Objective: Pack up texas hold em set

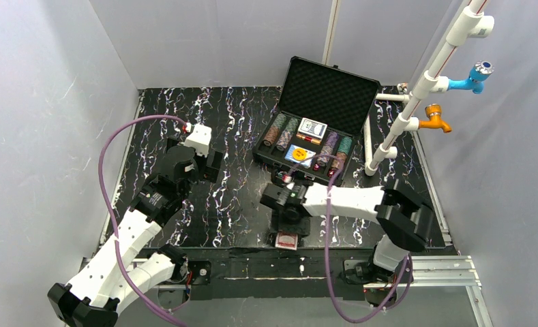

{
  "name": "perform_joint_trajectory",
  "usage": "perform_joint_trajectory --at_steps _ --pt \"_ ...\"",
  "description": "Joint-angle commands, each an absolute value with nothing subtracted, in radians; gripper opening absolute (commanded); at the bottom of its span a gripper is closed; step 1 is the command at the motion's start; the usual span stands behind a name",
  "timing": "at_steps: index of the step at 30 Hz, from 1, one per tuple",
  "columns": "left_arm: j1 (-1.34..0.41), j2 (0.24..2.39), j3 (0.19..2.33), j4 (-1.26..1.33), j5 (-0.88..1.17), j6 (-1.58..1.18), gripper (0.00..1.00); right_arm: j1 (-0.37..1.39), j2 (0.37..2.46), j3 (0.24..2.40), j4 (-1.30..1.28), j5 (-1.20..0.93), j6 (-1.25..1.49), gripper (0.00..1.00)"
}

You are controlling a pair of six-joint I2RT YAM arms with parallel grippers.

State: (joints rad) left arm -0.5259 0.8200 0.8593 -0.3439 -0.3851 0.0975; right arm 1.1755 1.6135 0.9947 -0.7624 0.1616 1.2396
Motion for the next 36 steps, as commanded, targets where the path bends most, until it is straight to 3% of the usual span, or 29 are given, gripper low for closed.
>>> perform_joint_trajectory --at_steps 1,8,15,20,24,25,36 --pt "-0.529 0.814 0.865 -0.340 -0.401 0.106 0.98 1.169 1.713 1.220 -0.867 0.217 0.837 0.36" --pt "-0.530 0.824 0.865 -0.340 -0.403 0.108 0.98 1.169 1.755 1.277 -0.788 0.216 0.407 0.35" --pt "-0.529 0.836 0.864 -0.341 -0.404 0.110 0.98 1.169 1.780 1.234 -0.667 0.144 0.183 0.36" --pt "-0.529 0.845 0.864 -0.341 -0.402 0.110 0.99 1.169 1.801 1.209 -0.639 0.129 0.142 0.54" --pt "-0.529 0.852 0.864 -0.341 -0.398 0.110 0.99 1.169 1.781 1.201 -0.628 0.157 0.153 0.92" --pt "-0.529 0.853 0.864 -0.341 -0.397 0.109 1.00 1.169 1.771 1.198 -0.624 0.165 0.161 0.98" --pt "-0.530 0.862 0.865 -0.341 -0.395 0.112 0.99 1.169 1.599 1.042 -0.491 0.250 0.355 0.98"
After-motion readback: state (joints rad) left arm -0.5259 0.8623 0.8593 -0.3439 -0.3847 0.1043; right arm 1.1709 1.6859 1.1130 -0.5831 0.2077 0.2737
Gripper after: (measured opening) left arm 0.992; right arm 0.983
